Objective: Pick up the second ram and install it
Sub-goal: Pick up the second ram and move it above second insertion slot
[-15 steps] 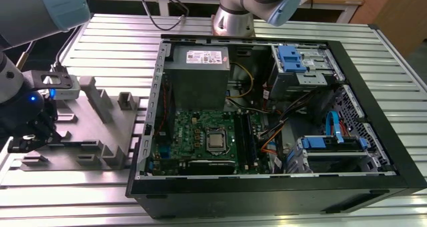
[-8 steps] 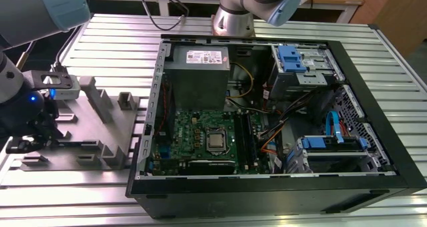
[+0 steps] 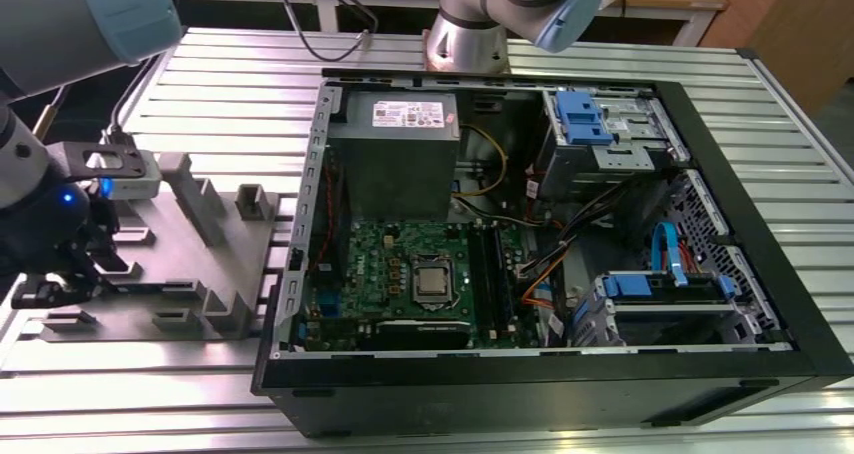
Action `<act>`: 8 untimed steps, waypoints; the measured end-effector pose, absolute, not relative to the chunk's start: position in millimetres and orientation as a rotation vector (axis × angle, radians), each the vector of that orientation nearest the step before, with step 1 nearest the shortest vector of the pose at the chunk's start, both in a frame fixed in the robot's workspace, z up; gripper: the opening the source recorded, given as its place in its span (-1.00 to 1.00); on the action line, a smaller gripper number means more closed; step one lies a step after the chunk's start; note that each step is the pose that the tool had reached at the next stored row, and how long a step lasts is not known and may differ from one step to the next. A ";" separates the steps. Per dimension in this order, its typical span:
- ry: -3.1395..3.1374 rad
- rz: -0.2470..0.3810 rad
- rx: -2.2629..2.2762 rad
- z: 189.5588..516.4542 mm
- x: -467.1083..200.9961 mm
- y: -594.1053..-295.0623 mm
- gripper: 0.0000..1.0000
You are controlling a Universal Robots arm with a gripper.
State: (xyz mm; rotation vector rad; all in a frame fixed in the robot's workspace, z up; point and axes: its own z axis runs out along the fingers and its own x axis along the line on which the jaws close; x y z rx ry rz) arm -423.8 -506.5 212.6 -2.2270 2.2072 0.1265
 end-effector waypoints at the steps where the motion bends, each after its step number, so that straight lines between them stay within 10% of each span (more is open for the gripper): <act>1: 2.196 0.127 -2.238 211.4 -423.8 -506.5 -0.33; 8: 2.139 0.127 -2.296 204.3 -423.8 -506.4 -0.33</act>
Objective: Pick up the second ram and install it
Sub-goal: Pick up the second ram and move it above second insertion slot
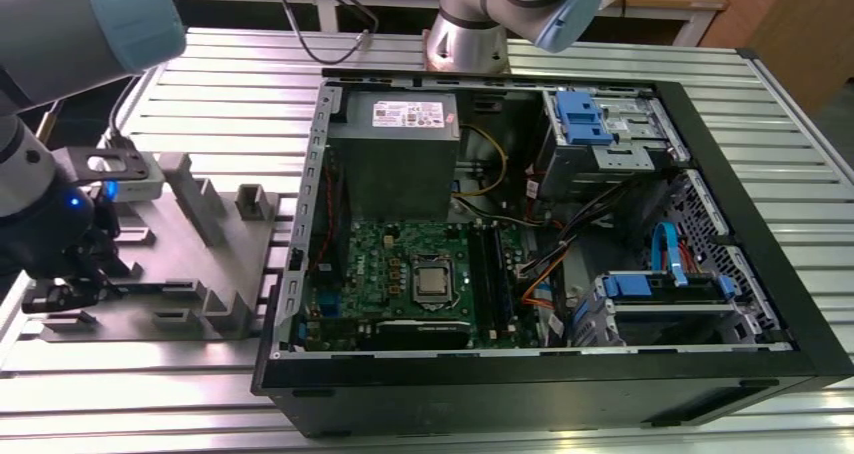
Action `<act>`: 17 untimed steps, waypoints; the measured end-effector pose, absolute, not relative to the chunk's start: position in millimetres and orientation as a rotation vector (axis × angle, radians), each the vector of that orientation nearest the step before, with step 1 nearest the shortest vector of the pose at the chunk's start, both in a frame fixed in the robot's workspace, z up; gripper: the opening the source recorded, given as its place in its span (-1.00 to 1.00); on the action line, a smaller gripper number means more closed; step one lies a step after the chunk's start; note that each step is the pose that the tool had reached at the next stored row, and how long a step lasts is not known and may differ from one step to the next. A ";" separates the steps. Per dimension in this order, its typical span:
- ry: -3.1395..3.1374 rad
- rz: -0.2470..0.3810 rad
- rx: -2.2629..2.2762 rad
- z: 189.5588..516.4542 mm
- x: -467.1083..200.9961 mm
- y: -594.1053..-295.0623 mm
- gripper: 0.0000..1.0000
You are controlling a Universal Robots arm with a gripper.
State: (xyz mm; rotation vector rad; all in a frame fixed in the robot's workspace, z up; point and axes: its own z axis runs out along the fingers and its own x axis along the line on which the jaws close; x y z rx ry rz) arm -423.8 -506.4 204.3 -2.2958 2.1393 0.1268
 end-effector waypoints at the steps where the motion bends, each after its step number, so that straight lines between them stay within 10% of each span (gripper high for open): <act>1: 2.134 0.127 -2.301 203.3 -423.8 -506.4 -0.33; 17: 2.118 0.127 -2.317 197.3 -423.8 -506.4 -0.37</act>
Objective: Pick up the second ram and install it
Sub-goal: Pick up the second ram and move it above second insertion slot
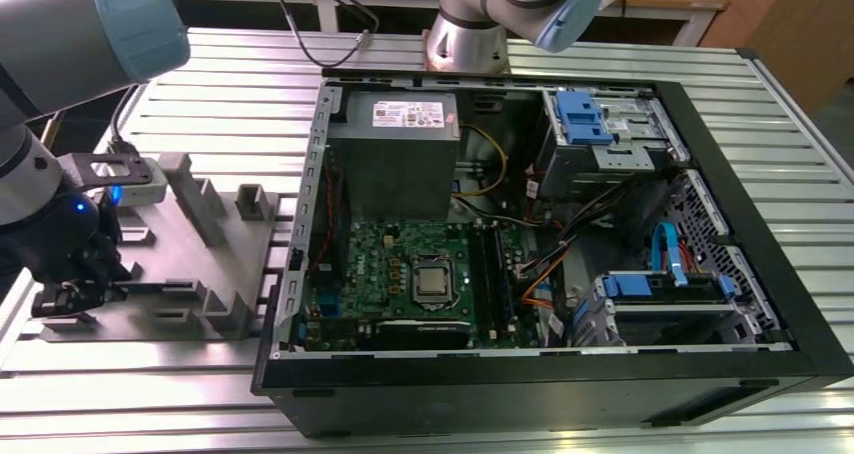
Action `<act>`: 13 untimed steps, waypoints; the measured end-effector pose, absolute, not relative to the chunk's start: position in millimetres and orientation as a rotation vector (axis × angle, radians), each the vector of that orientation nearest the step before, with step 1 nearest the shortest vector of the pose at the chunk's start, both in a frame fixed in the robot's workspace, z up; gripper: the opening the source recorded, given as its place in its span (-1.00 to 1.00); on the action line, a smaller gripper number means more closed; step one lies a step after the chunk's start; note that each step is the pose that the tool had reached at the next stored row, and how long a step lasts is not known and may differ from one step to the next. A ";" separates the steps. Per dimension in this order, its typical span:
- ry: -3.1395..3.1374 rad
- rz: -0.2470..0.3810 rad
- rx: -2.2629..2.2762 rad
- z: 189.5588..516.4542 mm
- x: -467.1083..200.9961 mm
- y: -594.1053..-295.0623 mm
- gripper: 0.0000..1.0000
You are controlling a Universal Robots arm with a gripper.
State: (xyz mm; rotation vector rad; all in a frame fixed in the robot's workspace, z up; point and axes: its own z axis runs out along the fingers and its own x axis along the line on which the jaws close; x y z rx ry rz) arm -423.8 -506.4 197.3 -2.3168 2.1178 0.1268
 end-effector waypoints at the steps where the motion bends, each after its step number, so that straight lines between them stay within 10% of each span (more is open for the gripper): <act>1: 2.118 0.127 -2.317 197.3 -423.8 -506.4 -0.37; 13: 2.118 0.127 -2.317 197.3 -423.7 -506.4 -0.69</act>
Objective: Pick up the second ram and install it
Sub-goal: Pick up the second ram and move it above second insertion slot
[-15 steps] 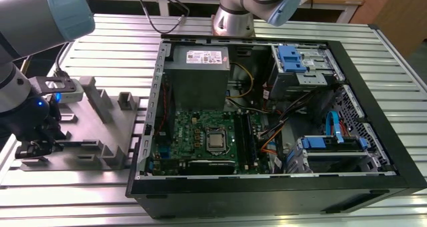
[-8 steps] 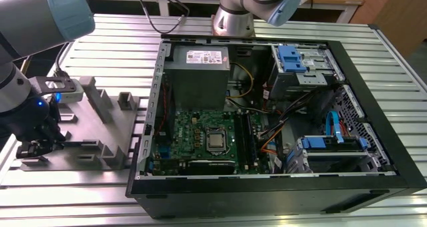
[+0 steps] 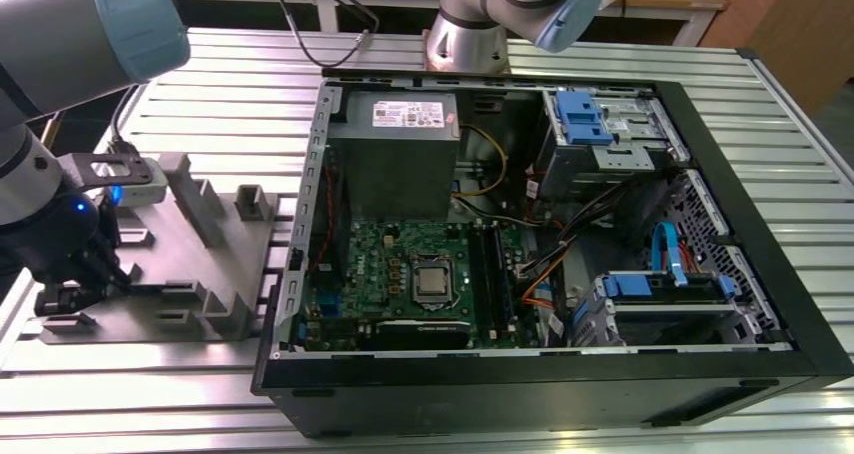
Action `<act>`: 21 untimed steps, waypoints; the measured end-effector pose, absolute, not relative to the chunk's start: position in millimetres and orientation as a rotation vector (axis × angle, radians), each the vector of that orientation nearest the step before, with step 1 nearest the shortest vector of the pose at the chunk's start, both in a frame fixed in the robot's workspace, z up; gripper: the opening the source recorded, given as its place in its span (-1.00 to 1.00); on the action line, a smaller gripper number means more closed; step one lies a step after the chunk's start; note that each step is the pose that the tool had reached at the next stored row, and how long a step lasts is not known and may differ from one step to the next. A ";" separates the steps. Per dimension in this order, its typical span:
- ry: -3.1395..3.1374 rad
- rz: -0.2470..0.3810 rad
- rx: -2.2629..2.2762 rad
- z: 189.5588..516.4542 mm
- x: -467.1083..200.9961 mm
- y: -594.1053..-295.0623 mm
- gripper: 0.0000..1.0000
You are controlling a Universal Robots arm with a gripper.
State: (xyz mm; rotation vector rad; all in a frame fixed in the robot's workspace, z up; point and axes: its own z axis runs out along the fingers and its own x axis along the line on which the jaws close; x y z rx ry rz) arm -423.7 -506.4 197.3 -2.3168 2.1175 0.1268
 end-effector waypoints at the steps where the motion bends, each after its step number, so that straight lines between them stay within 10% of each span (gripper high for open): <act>1: 2.117 0.127 -2.317 197.1 -423.1 -506.3 -0.69; 21: 2.115 0.131 -2.314 198.1 -420.7 -505.9 -0.69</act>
